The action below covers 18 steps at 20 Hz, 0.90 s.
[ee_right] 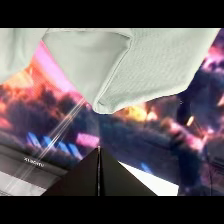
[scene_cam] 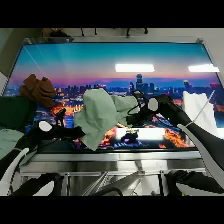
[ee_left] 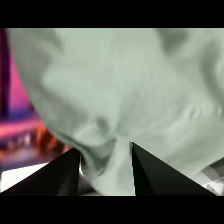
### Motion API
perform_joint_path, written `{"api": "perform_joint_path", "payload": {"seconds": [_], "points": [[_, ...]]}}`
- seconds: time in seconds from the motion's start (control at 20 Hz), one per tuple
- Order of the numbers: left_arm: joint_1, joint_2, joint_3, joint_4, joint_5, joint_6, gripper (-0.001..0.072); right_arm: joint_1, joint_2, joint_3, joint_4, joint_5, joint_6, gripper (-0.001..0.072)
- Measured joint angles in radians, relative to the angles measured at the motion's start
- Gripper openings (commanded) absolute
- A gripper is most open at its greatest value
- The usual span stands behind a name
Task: Fold the shirts.
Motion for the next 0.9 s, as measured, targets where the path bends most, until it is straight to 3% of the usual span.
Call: {"api": "perform_joint_path", "payload": {"seconds": [0.05,0.15,0.2,0.25,0.3,0.55,0.85,0.9], "points": [[0.000,-0.040,0.031,-0.004,0.003,0.016,0.0015,-0.015,0.004,0.000,0.000,0.000,0.000,0.0008],[0.005,-0.105,0.087,-0.009,-0.008,0.043,0.0015,-0.092,0.018,0.003,0.001,0.002,-0.008,0.0020],[0.010,-0.126,0.109,-0.011,-0.026,0.058,0.0015,-0.153,0.024,0.005,0.000,0.013,-0.014,0.0125],[0.017,-0.141,0.129,-0.010,-0.046,0.068,0.0015,-0.217,0.027,0.005,-0.001,0.023,-0.021,0.0395],[0.027,-0.149,0.143,-0.010,-0.060,0.079,0.0015,-0.284,0.026,0.005,0.000,0.028,-0.031,0.0519],[0.100,-0.112,0.165,-0.007,-0.105,0.119,0.0015,-0.468,-0.053,0.005,0.127,0.048,-0.157,0.0500],[0.162,-0.072,0.169,-0.007,-0.119,0.163,0.0016,-0.382,-0.242,-0.009,0.340,-0.004,-0.293,0.0499],[0.166,-0.070,0.169,-0.007,-0.120,0.167,0.0015,-0.364,-0.268,-0.009,0.385,-0.019,-0.316,0.0438]]}}
